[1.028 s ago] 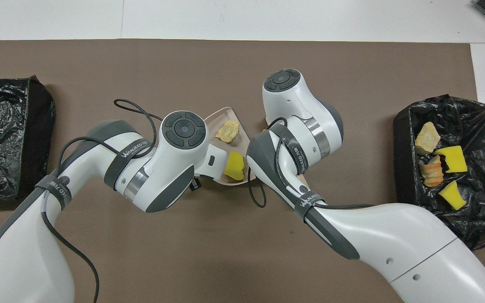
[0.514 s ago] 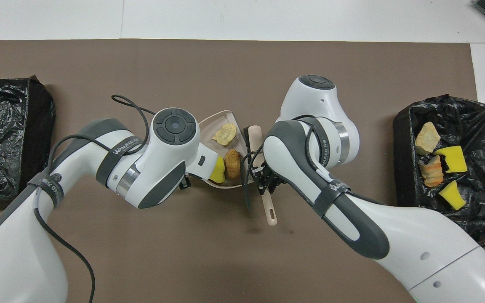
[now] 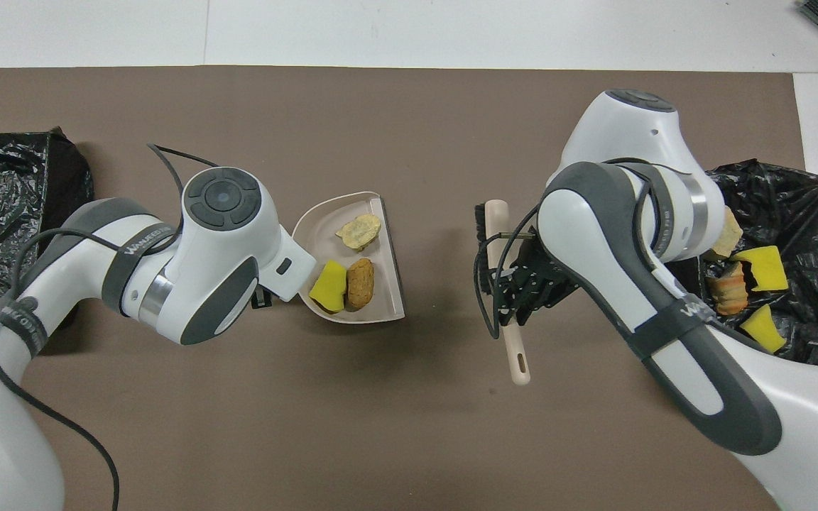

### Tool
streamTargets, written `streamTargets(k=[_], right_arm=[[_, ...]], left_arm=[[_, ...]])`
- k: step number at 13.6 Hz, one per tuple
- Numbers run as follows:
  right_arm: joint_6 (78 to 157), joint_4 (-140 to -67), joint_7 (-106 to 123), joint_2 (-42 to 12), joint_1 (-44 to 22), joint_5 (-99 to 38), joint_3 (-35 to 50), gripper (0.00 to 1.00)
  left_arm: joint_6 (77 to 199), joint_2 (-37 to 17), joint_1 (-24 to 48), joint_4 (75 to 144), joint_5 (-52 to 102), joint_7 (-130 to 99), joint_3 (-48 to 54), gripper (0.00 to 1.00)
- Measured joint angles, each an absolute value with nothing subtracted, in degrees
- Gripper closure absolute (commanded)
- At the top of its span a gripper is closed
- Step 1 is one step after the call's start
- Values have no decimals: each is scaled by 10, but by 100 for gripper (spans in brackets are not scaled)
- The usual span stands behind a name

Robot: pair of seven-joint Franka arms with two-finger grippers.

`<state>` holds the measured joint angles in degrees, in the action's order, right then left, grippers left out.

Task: Sweep and dump trash in bin
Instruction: 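Carry the loaded dustpan with the left gripper to the nearer black bag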

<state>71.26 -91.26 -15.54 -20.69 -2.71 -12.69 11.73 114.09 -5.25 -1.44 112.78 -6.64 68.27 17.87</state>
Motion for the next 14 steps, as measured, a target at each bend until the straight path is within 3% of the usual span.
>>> streamTargets(k=[2,6,11,14], right_arm=[[719,-965,-159,-185,-28,-84,119,100],[831,-1127,-103,-116,3,-47,117,100],[867,-1234,-84,-50,20,-45,119,100],[898,-1260,-86,-31,-17,-65,124,100]], left_arm=[[1141,-13,-15,1132,-43,768,113,100],[1144,1,-13,1127,-35,854,-1,100],[1146,1,-42,1112,-35,863,-15,100],[1146,1,-42,1109,-35,863,-15,100]])
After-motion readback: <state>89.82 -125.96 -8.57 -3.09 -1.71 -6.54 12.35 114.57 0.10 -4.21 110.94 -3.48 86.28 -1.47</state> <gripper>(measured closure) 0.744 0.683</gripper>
